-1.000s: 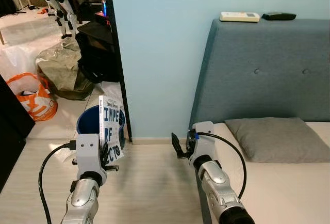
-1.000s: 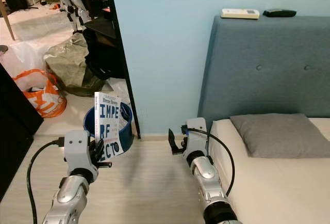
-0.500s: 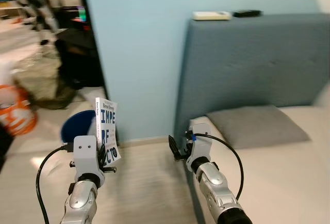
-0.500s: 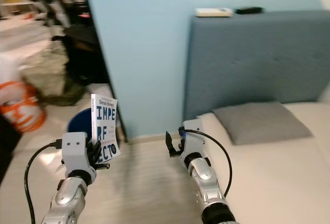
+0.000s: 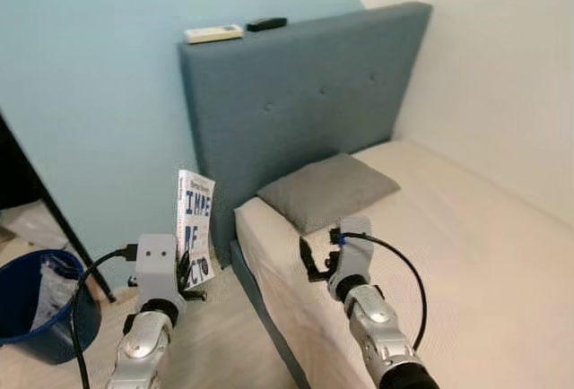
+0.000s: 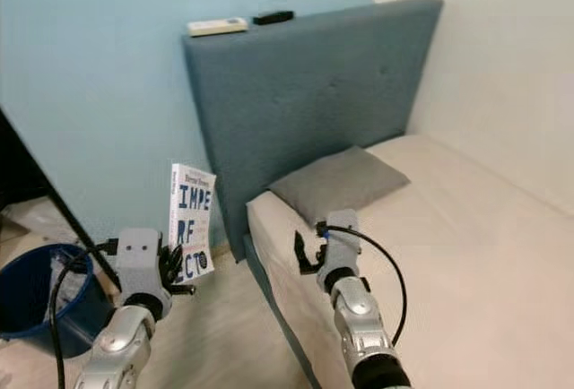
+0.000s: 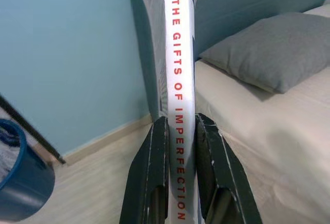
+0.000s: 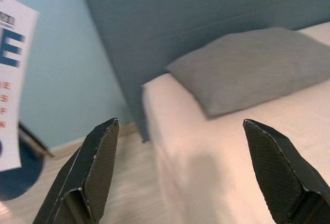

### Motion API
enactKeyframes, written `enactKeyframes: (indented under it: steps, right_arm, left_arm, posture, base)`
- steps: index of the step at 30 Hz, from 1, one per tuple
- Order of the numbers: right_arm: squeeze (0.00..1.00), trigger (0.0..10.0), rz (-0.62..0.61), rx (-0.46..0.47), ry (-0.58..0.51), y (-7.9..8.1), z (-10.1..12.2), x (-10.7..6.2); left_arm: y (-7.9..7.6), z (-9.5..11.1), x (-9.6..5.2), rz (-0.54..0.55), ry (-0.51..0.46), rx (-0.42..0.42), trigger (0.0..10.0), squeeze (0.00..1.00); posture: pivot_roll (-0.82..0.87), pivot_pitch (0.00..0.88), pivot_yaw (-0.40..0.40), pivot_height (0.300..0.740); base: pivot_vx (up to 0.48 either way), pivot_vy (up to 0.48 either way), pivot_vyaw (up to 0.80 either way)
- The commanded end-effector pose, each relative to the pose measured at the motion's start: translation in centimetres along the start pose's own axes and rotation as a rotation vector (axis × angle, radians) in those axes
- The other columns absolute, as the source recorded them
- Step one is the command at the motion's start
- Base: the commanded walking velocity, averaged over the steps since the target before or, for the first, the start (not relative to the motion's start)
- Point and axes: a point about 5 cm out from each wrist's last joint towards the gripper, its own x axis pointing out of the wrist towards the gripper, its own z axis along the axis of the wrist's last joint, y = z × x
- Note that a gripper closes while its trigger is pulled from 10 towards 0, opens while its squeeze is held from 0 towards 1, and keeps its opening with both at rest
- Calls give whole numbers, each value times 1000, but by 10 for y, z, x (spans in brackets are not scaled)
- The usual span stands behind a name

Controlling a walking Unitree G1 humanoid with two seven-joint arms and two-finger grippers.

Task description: Clean up the room

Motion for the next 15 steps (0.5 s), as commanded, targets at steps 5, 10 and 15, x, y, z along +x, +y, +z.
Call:
enactKeyframes:
  steps: [5,10,15]
  right_arm:
    - [0,10000,-1,10,35,0,-6,-2]
    - [0,10000,-1,10,40,-1,-7,-2]
    - [0,10000,-2,12,43,-1,-7,-2]
  left_arm:
    - [3,1,1,1,-7,23,10000,0]
    - [4,-1,1,3,6,33,10000,0]
    - [6,-2,2,8,8,37,10000,0]
  posture:
    - [54,104,-2,740]
    - [52,106,-3,740]
    - [51,110,-5,740]
  base:
    - [0,0,-800]
    - [0,0,-800]
    - [0,0,-800]
